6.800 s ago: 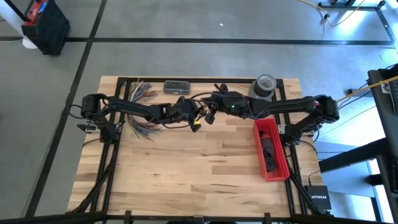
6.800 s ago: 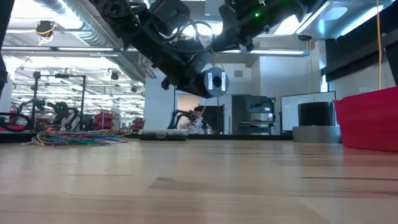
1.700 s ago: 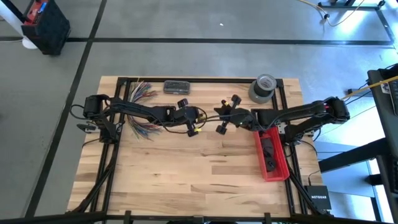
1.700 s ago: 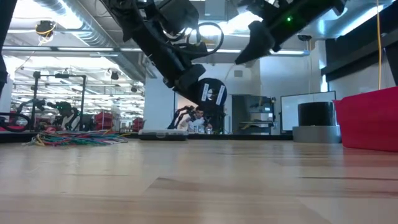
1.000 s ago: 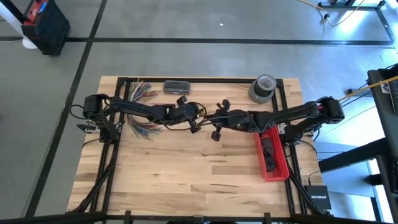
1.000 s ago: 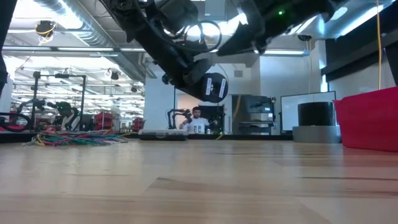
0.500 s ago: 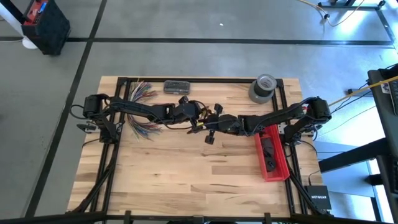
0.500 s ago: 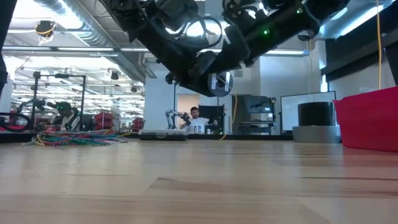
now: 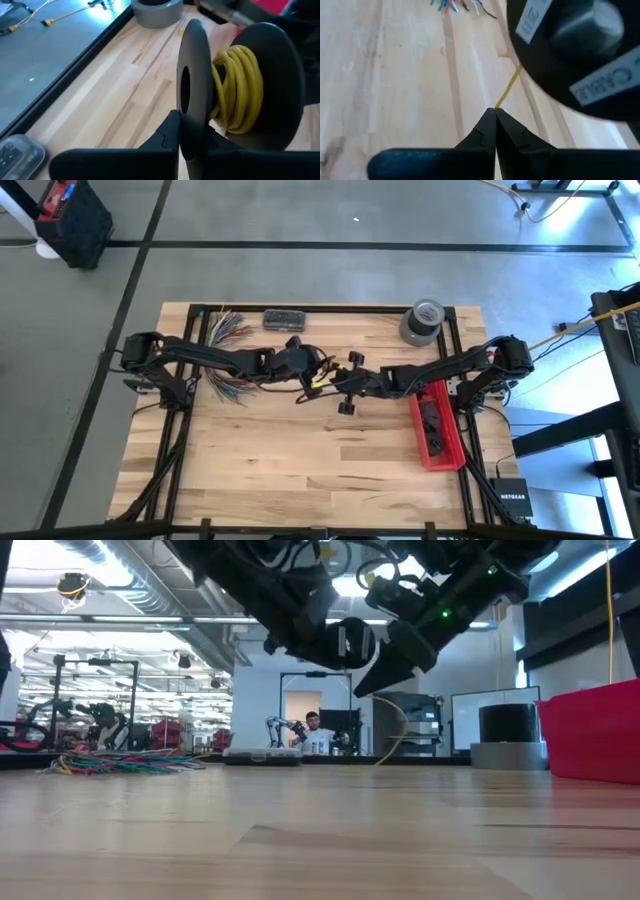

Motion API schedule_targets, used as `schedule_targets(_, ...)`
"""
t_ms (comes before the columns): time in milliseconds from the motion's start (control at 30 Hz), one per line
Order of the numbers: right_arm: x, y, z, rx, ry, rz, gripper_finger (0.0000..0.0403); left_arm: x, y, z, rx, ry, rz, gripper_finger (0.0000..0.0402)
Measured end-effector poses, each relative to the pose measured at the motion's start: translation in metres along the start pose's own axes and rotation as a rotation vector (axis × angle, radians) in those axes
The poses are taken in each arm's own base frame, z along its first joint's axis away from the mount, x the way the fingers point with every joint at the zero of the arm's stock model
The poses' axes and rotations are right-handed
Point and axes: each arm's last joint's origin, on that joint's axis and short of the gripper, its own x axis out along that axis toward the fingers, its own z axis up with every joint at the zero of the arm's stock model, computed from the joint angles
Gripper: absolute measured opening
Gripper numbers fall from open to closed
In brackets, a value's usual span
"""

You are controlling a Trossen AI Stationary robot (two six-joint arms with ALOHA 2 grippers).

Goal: Coil cords
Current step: Coil the yellow wire onto the black spool

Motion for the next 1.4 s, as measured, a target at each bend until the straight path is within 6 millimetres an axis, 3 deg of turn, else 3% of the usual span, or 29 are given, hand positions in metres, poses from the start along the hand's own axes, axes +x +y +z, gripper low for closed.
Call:
schedule_targets(167,-0.002,0.0,-0.002,0.062,0.039,0.01,0.0002,-0.016,-0.005,0.005,0.018,-0.016,0.004,0.0)
schedule_targets(267,0.0,0.001,-0.014,0.076,0.123,0.008,0.0012,-0.025,-0.008,0.012,0.025,-0.059,0.002,0.0)
schedule_targets(500,-0.025,-0.006,0.008,0.057,0.221,0.1,0.0097,-0.028,-0.013,0.005,0.073,-0.003,-0.013,0.0)
schedule_targets(633,-0.032,-0.008,0.01,0.049,0.134,0.141,0.013,-0.028,-0.012,0.003,0.094,0.02,-0.009,0.0)
schedule_targets(933,0.001,0.006,-0.032,0.115,-0.306,0.127,0.0142,-0.031,-0.017,0.004,0.108,0.0,-0.027,0.0)
schedule_targets(1267,0.04,0.019,-0.055,0.132,-0.373,0.103,0.0143,-0.031,-0.017,0.006,0.11,-0.02,-0.029,0.0)
schedule_targets(1400,0.049,0.022,-0.055,0.136,-0.388,0.112,0.0143,-0.032,-0.018,0.006,0.111,-0.022,-0.031,0.0)
